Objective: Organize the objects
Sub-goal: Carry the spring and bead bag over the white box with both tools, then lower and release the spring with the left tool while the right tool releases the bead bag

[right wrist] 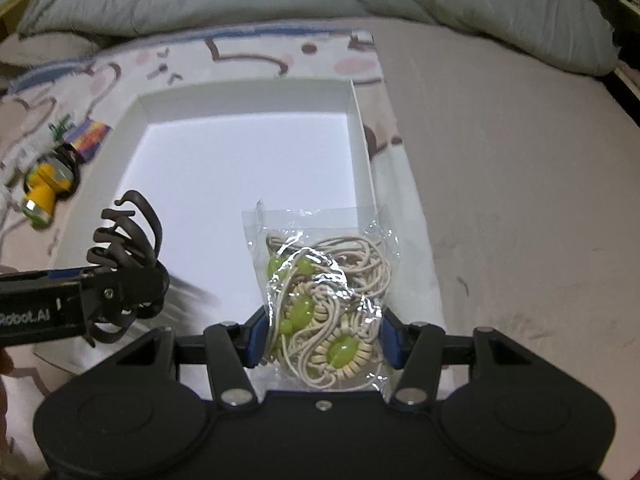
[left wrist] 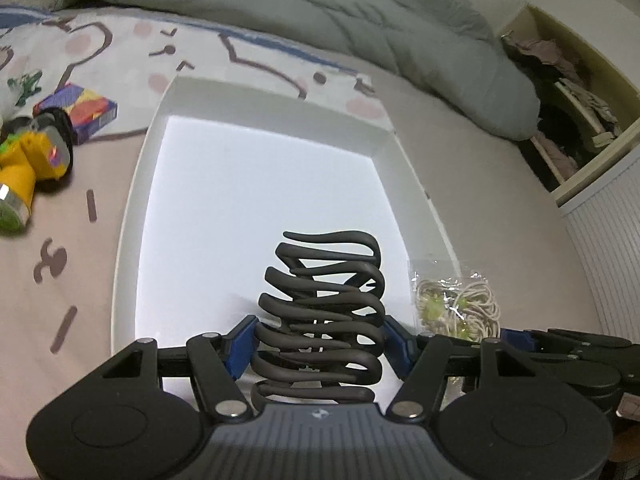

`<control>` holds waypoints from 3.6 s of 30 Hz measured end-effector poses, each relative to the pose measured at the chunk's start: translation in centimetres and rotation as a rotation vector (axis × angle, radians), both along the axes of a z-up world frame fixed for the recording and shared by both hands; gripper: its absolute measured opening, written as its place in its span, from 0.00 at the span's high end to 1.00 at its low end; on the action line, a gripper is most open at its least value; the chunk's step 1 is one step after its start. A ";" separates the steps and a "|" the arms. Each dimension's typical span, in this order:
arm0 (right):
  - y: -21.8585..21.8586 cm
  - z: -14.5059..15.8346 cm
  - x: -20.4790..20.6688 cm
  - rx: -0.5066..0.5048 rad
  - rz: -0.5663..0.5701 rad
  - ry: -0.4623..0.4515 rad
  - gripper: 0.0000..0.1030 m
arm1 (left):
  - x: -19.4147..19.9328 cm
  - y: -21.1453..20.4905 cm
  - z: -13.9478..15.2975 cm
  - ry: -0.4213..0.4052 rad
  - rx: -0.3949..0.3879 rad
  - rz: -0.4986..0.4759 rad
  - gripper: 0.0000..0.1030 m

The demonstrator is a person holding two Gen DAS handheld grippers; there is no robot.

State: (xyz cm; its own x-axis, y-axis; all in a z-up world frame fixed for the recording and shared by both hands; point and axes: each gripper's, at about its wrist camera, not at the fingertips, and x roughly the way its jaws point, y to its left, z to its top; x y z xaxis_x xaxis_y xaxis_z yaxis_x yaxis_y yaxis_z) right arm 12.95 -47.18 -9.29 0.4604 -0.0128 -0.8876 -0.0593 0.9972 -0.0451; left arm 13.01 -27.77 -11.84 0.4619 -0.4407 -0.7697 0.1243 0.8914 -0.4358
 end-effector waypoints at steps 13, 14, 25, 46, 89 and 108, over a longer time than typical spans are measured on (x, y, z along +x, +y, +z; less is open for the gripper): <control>-1.6 1.5 -0.3 0.064 -0.086 -0.044 0.27 | 0.0 -0.7 -0.7 0.055 0.038 0.033 0.16; -1.7 1.5 -0.3 0.065 -0.087 -0.042 0.27 | -0.1 -0.8 -0.6 0.055 0.041 0.035 0.14; -1.5 1.4 -0.2 0.056 -0.082 -0.034 0.27 | -0.6 -0.1 -0.1 0.033 0.038 -0.023 0.17; -2.2 1.4 -0.3 0.057 -0.123 -0.036 0.28 | -1.0 -0.7 -1.9 0.172 0.005 0.007 0.44; -1.6 5.7 -4.3 0.134 -0.124 -0.152 0.21 | -1.6 2.0 4.3 -0.020 0.141 -0.065 0.09; -1.5 7.5 -7.0 0.070 -0.189 -0.215 0.00 | -2.8 3.8 6.1 -0.086 0.250 -0.111 0.00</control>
State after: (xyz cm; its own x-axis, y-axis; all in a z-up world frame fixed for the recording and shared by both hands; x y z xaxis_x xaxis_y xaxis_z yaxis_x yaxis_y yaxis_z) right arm 5.94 -48.63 -1.83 0.6334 -0.0586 -0.7716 0.1314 0.9908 0.0326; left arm 10.19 -23.98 -5.79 0.4896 -0.2933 -0.8211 0.2539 0.9489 -0.1875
